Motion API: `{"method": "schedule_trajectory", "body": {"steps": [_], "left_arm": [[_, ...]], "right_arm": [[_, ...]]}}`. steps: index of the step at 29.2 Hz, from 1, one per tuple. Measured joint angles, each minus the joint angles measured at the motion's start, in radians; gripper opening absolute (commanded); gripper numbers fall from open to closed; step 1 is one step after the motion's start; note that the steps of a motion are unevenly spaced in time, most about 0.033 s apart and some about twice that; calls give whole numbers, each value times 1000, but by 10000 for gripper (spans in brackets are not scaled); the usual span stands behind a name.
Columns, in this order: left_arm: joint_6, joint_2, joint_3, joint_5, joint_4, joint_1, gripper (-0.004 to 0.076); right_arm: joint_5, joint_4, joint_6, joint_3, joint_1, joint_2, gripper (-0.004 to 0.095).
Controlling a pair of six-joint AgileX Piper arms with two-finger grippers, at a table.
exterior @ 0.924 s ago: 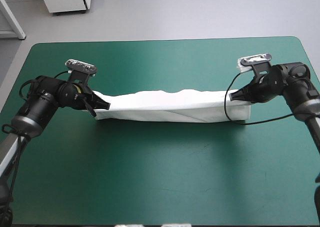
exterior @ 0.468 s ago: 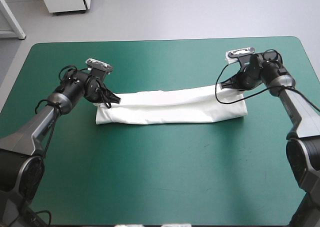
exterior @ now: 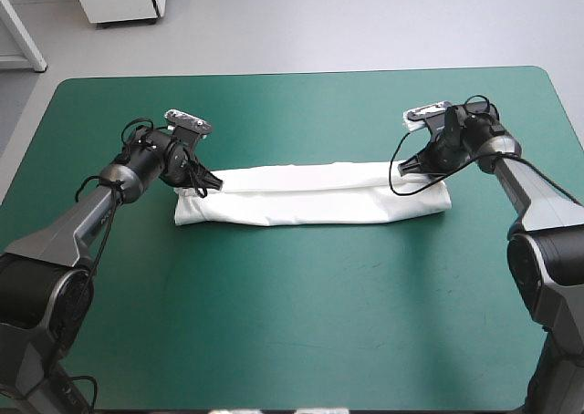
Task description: Fold the cloth
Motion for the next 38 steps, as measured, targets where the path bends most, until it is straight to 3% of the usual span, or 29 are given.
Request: {"method": "schedule_trajectory", "body": {"steps": [6, 11, 16, 20, 29, 38], "left_arm": [[1, -5, -47, 137, 42, 0, 314], [-21, -78, -124, 225, 72, 0, 324], [30, -206, -187, 256, -90, 0, 232], [151, -271, -194, 269, -290, -25, -12], [301, -229, -194, 239, -477, -165, -9], [371, 25, -202, 150, -595, -210, -9]], "right_arm": [[61, 2, -10, -30, -16, -23, 454], [94, 6, -9, -31, -56, -141, 481], [139, 7, 8, -32, -115, -303, 481], [169, 0, 18, -33, -134, -407, 480], [223, -54, 91, -32, -134, -578, 469], [229, -70, 122, 186, -134, -594, 469]]}}
